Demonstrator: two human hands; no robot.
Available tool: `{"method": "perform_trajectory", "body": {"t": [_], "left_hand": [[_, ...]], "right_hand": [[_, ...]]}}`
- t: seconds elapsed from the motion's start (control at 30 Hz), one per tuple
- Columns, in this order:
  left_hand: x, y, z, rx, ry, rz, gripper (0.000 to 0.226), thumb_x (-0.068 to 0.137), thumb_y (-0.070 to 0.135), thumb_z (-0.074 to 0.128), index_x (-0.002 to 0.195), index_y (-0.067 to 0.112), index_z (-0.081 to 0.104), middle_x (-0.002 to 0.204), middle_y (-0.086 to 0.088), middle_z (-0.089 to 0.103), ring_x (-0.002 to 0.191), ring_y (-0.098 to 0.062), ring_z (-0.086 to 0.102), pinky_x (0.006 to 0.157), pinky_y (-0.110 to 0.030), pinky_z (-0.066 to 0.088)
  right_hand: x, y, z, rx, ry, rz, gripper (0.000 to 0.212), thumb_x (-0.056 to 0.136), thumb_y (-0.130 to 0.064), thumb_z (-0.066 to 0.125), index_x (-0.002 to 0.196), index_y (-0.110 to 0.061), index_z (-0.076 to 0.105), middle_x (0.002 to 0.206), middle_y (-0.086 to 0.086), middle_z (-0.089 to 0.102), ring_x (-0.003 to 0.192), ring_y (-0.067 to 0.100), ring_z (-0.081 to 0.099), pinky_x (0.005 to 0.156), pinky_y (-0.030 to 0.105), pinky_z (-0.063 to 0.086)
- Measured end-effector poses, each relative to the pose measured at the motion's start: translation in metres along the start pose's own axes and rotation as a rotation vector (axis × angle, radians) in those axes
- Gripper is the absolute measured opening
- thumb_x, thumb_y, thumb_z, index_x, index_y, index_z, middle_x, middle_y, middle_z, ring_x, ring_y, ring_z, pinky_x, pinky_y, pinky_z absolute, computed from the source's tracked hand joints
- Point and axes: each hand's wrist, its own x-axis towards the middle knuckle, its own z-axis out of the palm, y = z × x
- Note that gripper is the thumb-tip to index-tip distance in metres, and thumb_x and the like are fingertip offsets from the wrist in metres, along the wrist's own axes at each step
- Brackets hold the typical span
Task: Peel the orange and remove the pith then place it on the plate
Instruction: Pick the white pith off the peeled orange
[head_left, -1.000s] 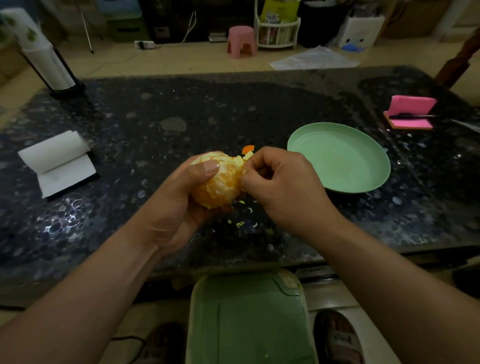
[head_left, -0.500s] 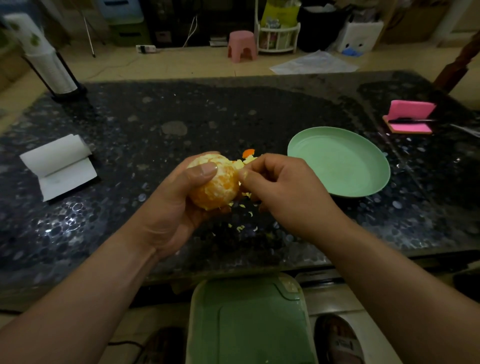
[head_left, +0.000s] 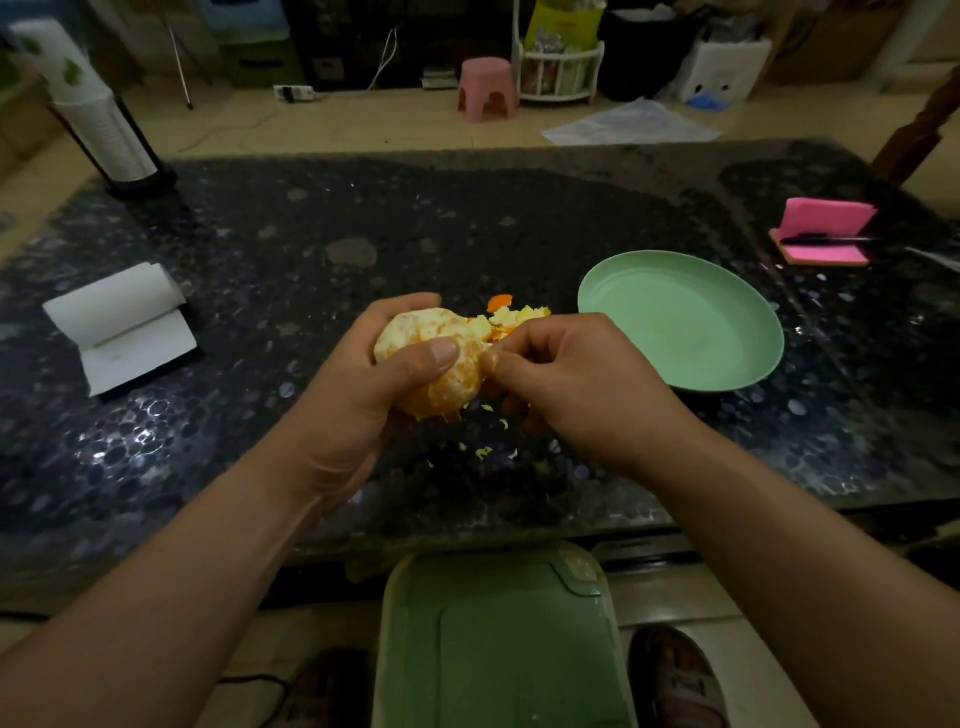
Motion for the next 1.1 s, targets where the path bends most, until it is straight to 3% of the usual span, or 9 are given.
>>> {"method": "perform_trajectory", "body": {"t": [0.17,0.37,0.5,0.63,0.7,0.8,0.97,1.03,1.1], "left_hand": [[-0.0008,-0.0018,0.0044,-0.018,-0.003,-0.003,0.06,0.079,0.025,0.075,0.137,0.024,0.063,0.119,-0.004,0.072,0.092,-0.018,0.076,0.069,-0.031,0.062],[-0.0006,-0.0013,0.0063,-0.08,-0.013,-0.03,0.075,0.066,0.036,0.083,0.137,0.02,0.064,0.117,-0.005,0.075,0.095,-0.022,0.075,0.066,-0.034,0.061],[-0.0019,0.0,0.0045,-0.213,-0.044,-0.1,0.066,0.073,0.038,0.078,0.133,0.014,0.067,0.123,-0.014,0.076,0.102,-0.03,0.076,0.069,-0.035,0.062],[-0.0032,0.0006,0.0057,-0.315,-0.044,-0.149,0.045,0.084,0.033,0.064,0.123,0.011,0.07,0.117,-0.016,0.078,0.099,-0.028,0.077,0.069,-0.034,0.064],[-0.0018,0.0008,0.0044,-0.35,-0.033,-0.142,0.038,0.081,0.032,0.07,0.114,0.014,0.078,0.116,-0.014,0.078,0.098,-0.025,0.077,0.068,-0.035,0.063],[-0.0006,0.0018,0.0036,-0.365,-0.018,-0.118,0.044,0.081,0.031,0.07,0.121,0.013,0.073,0.117,-0.012,0.078,0.098,-0.023,0.076,0.07,-0.036,0.063],[0.0008,-0.0006,0.0014,-0.303,-0.021,-0.107,0.058,0.081,0.029,0.071,0.134,0.01,0.065,0.129,-0.014,0.074,0.109,-0.028,0.072,0.077,-0.036,0.064],[0.0012,-0.0015,-0.001,-0.282,-0.038,-0.107,0.07,0.074,0.033,0.077,0.139,0.009,0.064,0.134,-0.017,0.071,0.114,-0.03,0.071,0.082,-0.038,0.064],[0.0018,-0.0029,-0.0026,-0.251,-0.053,-0.105,0.069,0.075,0.033,0.077,0.138,0.01,0.065,0.132,-0.016,0.072,0.112,-0.028,0.071,0.082,-0.038,0.064]], "right_hand": [[0.0006,0.0017,0.0034,-0.02,0.033,-0.016,0.019,0.096,-0.015,0.071,0.078,-0.011,0.077,0.072,0.011,0.075,0.068,0.034,0.073,0.062,0.052,0.061],[0.0006,0.0048,0.0056,-0.027,0.086,-0.046,0.018,0.094,-0.015,0.073,0.076,-0.014,0.074,0.065,0.002,0.071,0.052,0.007,0.058,0.052,0.025,0.05],[0.0012,0.0029,0.0021,0.153,0.054,0.027,0.021,0.099,-0.015,0.066,0.082,-0.007,0.075,0.076,0.007,0.077,0.063,0.016,0.062,0.06,0.035,0.054],[0.0027,-0.0017,0.0006,0.291,-0.003,0.106,0.025,0.106,-0.014,0.059,0.087,-0.005,0.073,0.078,0.002,0.076,0.068,0.016,0.062,0.059,0.028,0.052],[0.0032,-0.0024,0.0008,0.319,-0.011,0.12,0.025,0.107,-0.011,0.055,0.089,-0.01,0.073,0.079,0.002,0.075,0.07,0.016,0.061,0.058,0.026,0.051],[0.0035,-0.0019,0.0015,0.335,0.003,0.127,0.025,0.106,-0.012,0.053,0.092,-0.01,0.074,0.082,0.002,0.075,0.071,0.016,0.062,0.058,0.027,0.052],[0.0034,0.0036,0.0035,0.165,0.039,0.049,0.028,0.105,-0.037,0.066,0.091,-0.014,0.076,0.088,0.005,0.078,0.071,0.022,0.069,0.065,0.041,0.06],[0.0036,0.005,0.0041,0.087,0.06,0.018,0.028,0.104,-0.037,0.067,0.091,-0.013,0.075,0.085,0.007,0.077,0.075,0.028,0.07,0.068,0.047,0.061],[0.0045,0.0068,0.0034,0.015,0.076,-0.02,0.024,0.104,-0.032,0.067,0.088,-0.016,0.074,0.08,0.002,0.076,0.069,0.023,0.069,0.065,0.041,0.06]]}}
